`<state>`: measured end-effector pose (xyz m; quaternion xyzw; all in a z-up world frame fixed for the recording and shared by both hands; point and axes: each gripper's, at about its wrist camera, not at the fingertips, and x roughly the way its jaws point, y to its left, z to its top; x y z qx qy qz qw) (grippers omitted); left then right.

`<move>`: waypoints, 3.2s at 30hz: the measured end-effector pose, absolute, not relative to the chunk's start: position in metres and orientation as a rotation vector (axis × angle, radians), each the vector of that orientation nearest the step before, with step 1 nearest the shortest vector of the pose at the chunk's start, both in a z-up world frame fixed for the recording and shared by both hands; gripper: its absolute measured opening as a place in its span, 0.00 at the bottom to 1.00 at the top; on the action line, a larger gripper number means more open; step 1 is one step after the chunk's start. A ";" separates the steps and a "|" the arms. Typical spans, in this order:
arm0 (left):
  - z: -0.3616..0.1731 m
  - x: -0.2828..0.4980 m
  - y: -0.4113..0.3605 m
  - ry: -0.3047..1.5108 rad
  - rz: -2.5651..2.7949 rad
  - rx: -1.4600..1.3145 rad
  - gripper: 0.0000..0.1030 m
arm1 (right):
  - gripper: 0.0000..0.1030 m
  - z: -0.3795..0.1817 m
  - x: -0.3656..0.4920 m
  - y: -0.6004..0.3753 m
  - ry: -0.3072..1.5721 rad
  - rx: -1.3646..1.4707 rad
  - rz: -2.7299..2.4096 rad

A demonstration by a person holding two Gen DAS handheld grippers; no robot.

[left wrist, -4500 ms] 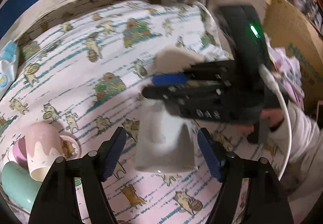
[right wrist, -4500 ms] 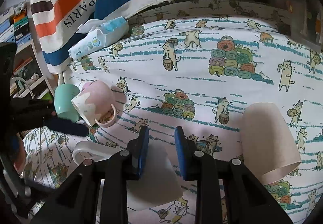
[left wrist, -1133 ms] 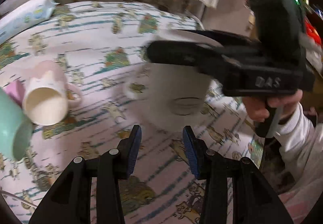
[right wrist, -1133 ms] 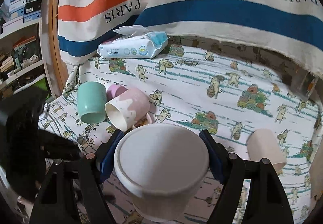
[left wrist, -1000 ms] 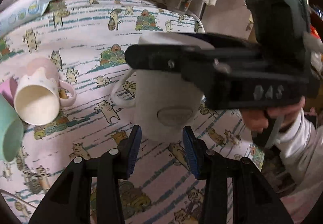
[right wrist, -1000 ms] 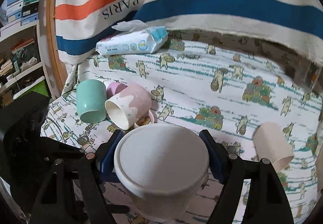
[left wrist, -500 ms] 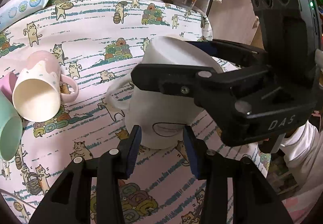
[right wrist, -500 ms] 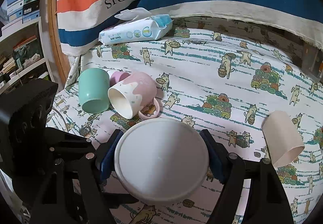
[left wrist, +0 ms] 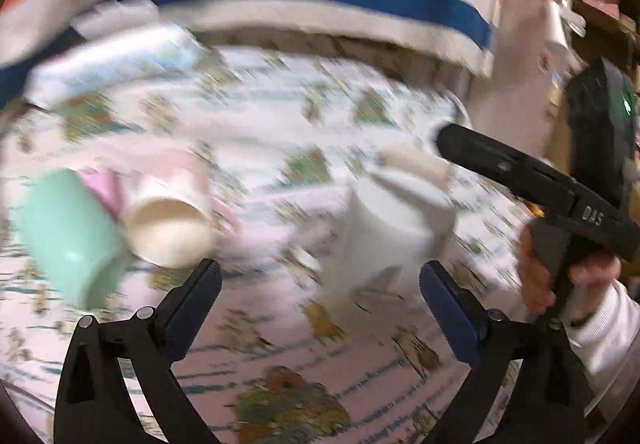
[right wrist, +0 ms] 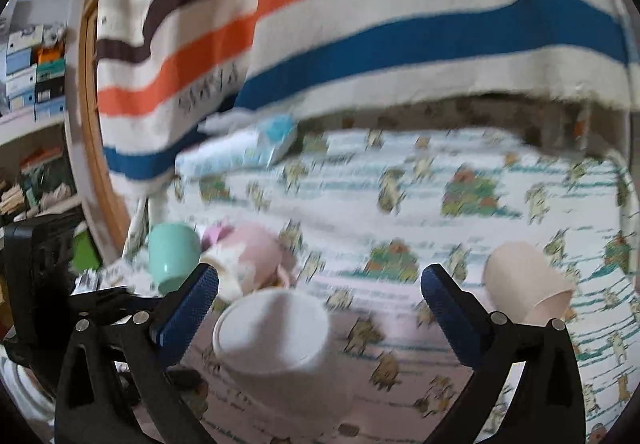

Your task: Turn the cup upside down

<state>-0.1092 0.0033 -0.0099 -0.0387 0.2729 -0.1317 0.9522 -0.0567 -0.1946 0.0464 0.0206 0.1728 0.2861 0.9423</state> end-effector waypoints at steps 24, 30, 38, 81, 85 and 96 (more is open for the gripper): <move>-0.012 -0.122 0.011 0.308 0.062 -0.121 0.99 | 0.99 0.013 -0.079 -0.194 0.344 -0.044 0.488; -0.013 -0.122 -0.002 0.303 0.112 -0.050 0.99 | 0.99 0.013 -0.087 -0.185 0.305 -0.098 0.423; -0.010 -0.128 -0.004 0.272 0.127 -0.036 0.99 | 0.99 0.014 -0.086 -0.191 0.302 -0.080 0.372; -0.006 -0.140 -0.010 0.218 0.159 -0.022 0.99 | 0.99 0.015 -0.087 -0.194 0.289 -0.077 0.364; -0.007 -0.139 -0.009 0.222 0.166 -0.026 1.00 | 0.99 0.015 -0.087 -0.194 0.289 -0.077 0.364; -0.007 -0.138 -0.008 0.229 0.174 -0.031 1.00 | 0.99 0.014 -0.087 -0.193 0.289 -0.076 0.364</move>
